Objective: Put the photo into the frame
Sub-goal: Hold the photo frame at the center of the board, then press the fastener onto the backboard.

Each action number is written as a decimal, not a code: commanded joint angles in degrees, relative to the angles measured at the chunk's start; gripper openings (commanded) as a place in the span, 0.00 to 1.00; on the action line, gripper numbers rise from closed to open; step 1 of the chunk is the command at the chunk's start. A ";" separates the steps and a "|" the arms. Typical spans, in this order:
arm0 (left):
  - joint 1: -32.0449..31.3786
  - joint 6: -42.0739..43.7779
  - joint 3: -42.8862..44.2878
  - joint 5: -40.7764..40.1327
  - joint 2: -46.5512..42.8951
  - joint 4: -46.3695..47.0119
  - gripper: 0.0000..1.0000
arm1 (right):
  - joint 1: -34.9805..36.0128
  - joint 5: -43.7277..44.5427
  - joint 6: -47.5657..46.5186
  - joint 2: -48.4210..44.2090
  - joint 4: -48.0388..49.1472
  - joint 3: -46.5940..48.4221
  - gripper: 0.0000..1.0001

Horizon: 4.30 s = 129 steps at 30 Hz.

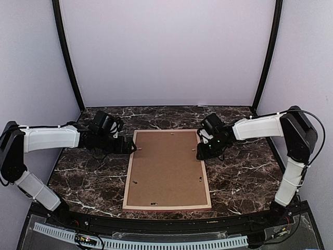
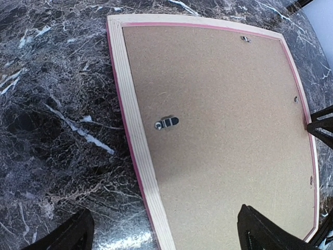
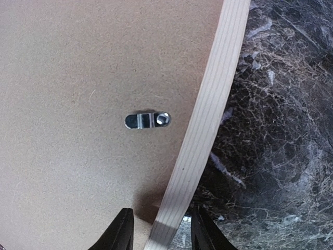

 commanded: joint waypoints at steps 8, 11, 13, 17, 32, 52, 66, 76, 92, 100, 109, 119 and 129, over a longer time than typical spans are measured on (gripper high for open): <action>1.01 2.75 4.63 -3.21 4.14 -1.22 0.99 | -0.96 -0.96 0.40 1.48 1.77 -0.90 0.27; 1.26 4.35 6.54 -3.71 5.97 -2.02 0.99 | -0.96 -0.65 0.67 1.33 1.85 -1.45 0.23; 1.35 5.24 7.72 -4.00 7.39 -2.46 0.99 | -0.96 0.05 0.88 1.15 1.66 -2.06 0.19; 1.36 7.05 9.94 -4.38 11.24 -2.63 0.99 | -0.96 1.55 1.95 -0.82 1.68 -4.16 0.15; 1.27 11.51 17.93 1.68 22.36 -4.73 0.99 | -0.96 0.59 5.95 -4.24 5.04 -9.99 0.12; 1.01 10.53 20.31 1.71 26.87 -5.07 0.70 | -2.26 -0.89 4.24 -1.32 3.79 -6.37 0.12; 1.01 4.88 17.71 5.59 26.33 -7.26 0.42 | -2.71 -1.78 4.91 -1.08 4.32 -6.16 0.12; 1.01 4.64 15.64 8.56 23.49 -8.66 0.35 | -3.02 -1.69 5.16 -1.25 4.33 -6.37 0.12; 1.10 7.10 16.36 10.47 21.29 -12.77 0.41 | -3.20 -2.39 5.56 -1.75 5.18 -7.65 0.12; 1.14 5.83 14.73 9.94 18.40 -9.51 0.52 | -3.21 -2.66 6.04 -2.38 5.62 -8.57 0.12; 0.20 6.02 9.67 11.20 13.88 -8.46 0.65 | -3.44 -1.53 6.54 -1.43 5.88 -8.13 0.11; -4.19 4.17 1.62 11.03 5.90 -7.81 0.82 | -7.58 -2.22 10.12 -0.51 11.05 -9.20 0.05; -8.30 5.89 1.16 11.66 7.05 -6.75 0.85 | -9.68 -4.54 9.49 0.45 12.39 -9.45 0.04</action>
